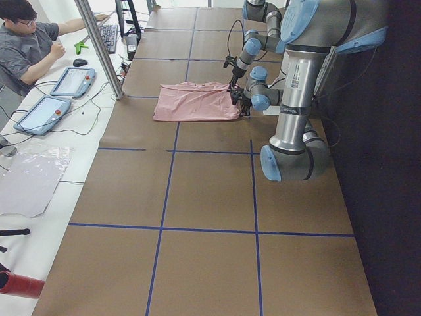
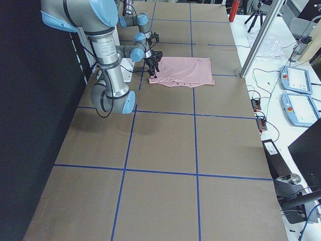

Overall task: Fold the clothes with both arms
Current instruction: 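Grasp the shirt's near edge with both grippers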

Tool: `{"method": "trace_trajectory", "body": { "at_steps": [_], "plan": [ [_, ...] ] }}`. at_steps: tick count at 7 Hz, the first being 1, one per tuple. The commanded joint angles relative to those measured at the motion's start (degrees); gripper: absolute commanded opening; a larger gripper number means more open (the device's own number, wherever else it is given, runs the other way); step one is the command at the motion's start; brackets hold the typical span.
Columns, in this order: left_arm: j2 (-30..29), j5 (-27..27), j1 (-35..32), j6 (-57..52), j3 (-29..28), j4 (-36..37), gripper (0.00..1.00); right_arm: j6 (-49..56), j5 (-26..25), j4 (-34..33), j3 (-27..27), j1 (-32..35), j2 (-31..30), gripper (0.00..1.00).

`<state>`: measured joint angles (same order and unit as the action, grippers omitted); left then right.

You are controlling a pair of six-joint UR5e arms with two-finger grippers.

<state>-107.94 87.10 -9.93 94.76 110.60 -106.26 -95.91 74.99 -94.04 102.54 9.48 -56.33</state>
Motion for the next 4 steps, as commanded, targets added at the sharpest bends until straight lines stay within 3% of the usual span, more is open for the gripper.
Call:
{"method": "trace_trajectory", "body": {
  "at_steps": [1, 4],
  "plan": [
    [0.01, 0.0, 0.0, 0.07, 0.06, 0.0, 0.0, -0.33, 0.06, 0.0, -1.12, -0.43, 0.08, 0.75],
    [0.1, -0.09, 0.0, 0.07, -0.03, 0.0, 0.0, -0.24, -0.02, -0.17, -1.47, -0.43, -0.18, 0.74]
  ]
}}
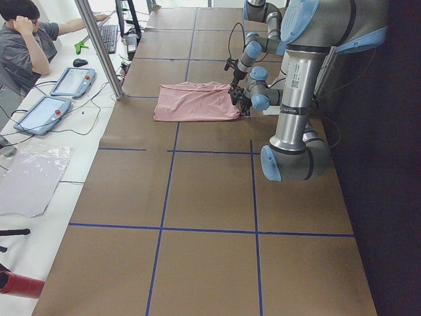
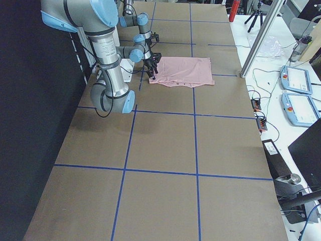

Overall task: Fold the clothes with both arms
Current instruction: 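Grasp the shirt's near edge with both grippers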

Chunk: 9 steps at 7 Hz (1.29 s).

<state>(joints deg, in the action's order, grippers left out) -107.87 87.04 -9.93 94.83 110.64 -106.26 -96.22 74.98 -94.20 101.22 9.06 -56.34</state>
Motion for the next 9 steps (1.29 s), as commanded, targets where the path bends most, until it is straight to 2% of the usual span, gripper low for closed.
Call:
{"method": "trace_trajectory", "body": {
  "at_steps": [1, 4, 7, 9],
  "plan": [
    [0.03, -0.03, 0.0, 0.0, -0.08, 0.0, 0.0, 0.07, -0.01, -0.02, -0.23, 0.0, -0.26, 0.73],
    [-0.05, -0.03, 0.0, 0.0, -0.08, 0.0, 0.0, -0.02, -0.01, -0.02, -0.49, 0.0, -0.44, 0.71],
    [-0.06, -0.03, 0.0, -0.09, -0.08, 0.0, 0.0, -0.1, -0.01, 0.07, -0.76, 0.0, -0.17, 0.63],
    [-0.14, 0.05, 0.0, -0.09, -0.08, 0.0, 0.0, -0.89, -0.01, 0.07, -0.76, 0.0, -0.09, 0.27]
  ]
}}
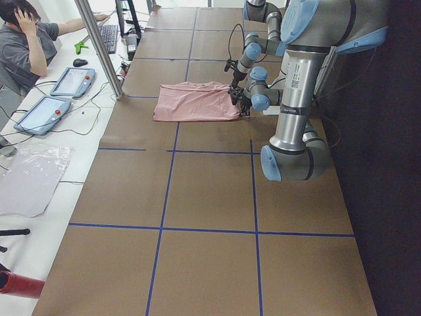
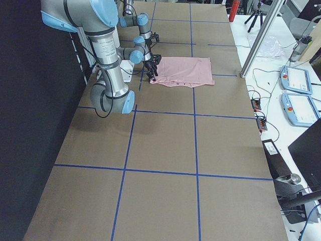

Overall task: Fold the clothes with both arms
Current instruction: 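Grasp the shirt's near edge with both grippers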

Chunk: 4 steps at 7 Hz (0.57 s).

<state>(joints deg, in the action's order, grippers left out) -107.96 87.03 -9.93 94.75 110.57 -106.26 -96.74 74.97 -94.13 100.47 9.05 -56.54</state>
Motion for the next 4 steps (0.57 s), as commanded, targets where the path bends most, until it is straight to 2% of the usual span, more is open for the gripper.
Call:
{"method": "trace_trajectory", "body": {
  "at_steps": [1, 4],
  "plan": [
    [-0.06, -0.02, 0.0, -0.09, 0.0, 0.0, 0.0, -0.9, 0.0, 0.0, -0.01, 0.0, 0.21, 0.0],
    [-0.23, 0.07, 0.0, -0.27, -0.09, 0.0, 0.0, -1.25, 0.09, 0.61, 0.26, 0.09, 0.65, 0.0]
  ]
}}
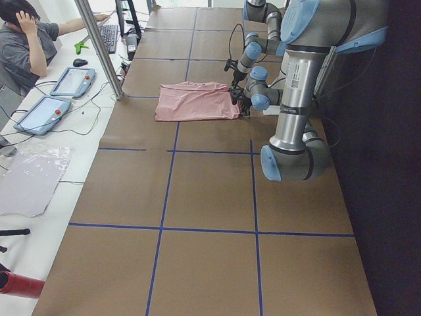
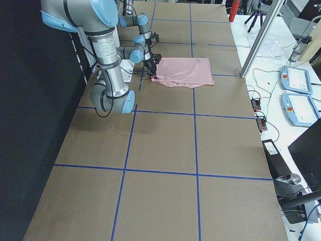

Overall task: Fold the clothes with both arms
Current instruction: 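Grasp the shirt's near edge with both grippers, then lift the near edge with both grippers and fold it over the far edge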

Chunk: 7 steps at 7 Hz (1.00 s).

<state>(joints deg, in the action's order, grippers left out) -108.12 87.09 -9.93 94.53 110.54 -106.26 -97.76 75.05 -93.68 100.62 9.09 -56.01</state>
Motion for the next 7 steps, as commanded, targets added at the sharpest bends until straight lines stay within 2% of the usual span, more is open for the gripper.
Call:
{"method": "trace_trajectory", "body": {
  "at_steps": [1, 2, 3, 5, 6, 7],
  "plan": [
    [-0.07, 0.01, -0.09, -0.22, 0.2, 0.0, 0.0, -0.32, 0.01, 0.16, 0.45, 0.05, 0.11, 0.0],
    [-0.07, 0.36, -0.44, -0.48, 2.72, 0.26, 0.0, -0.24, 0.1, -0.44, 2.28, 0.13, 0.03, 0.0],
    [0.71, 0.62, -0.87, -1.44, 7.19, 0.78, 0.0, -0.24, 0.8, -2.8, 6.74, 0.22, -0.76, 0.0],
    [-0.07, 0.89, -0.7, -2.59, 18.85, 13.46, 0.0, -0.41, 2.64, -15.51, 20.25, 0.05, -0.77, 0.0],
    [-0.16, 3.06, -0.53, -2.59, 25.71, 19.97, 0.0, -0.76, 3.87, -20.53, 25.54, -0.56, -0.16, 0.0],
    [-0.25, 6.57, -0.96, -2.59, 30.91, 23.43, 0.0, -1.03, 3.88, -22.93, 28.47, -1.27, -0.06, 0.0]
  ]
}}
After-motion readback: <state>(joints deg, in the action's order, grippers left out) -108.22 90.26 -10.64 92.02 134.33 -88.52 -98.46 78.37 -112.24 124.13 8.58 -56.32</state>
